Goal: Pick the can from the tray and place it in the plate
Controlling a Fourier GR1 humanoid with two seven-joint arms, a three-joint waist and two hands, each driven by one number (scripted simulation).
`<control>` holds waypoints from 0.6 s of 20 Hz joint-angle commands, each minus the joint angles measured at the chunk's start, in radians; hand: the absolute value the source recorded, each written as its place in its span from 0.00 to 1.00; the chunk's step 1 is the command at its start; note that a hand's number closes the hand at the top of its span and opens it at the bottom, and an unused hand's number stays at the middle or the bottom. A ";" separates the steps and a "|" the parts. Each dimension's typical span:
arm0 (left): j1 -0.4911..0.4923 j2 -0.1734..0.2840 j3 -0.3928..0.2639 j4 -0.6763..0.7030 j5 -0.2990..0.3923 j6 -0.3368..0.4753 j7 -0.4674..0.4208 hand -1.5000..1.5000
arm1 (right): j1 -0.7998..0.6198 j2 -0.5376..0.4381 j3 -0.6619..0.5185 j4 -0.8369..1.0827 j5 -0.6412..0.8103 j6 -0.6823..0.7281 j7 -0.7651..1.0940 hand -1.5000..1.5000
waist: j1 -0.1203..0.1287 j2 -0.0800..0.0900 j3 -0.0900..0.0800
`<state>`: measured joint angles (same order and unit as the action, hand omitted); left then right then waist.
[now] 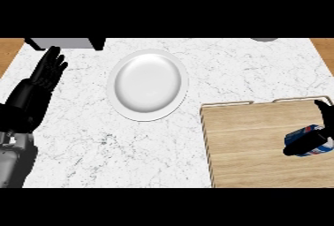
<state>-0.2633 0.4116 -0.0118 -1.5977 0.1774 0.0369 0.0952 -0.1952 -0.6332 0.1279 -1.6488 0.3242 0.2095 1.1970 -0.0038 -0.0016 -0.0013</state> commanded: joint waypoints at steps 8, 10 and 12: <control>-0.021 -0.031 0.008 0.026 -0.025 -0.003 0.002 0.50 | 0.051 0.025 -0.016 0.086 0.005 0.049 0.108 0.00 | 0.003 0.002 0.001; 0.023 -0.040 -0.014 -0.018 -0.042 -0.002 -0.015 0.50 | 0.064 0.029 0.020 0.083 0.047 0.046 0.136 0.00 | 0.011 0.000 0.001; -0.006 -0.067 -0.012 0.012 -0.064 0.015 -0.012 0.50 | 0.068 0.040 -0.036 0.130 0.070 -0.022 -0.021 1.00 | 0.004 0.002 0.001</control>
<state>-0.2750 0.3742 -0.0146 -1.5780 0.1382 0.0384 0.0880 -0.1383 -0.6153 0.1139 -1.5845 0.3593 0.2042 1.1491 0.0001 -0.0071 -0.0124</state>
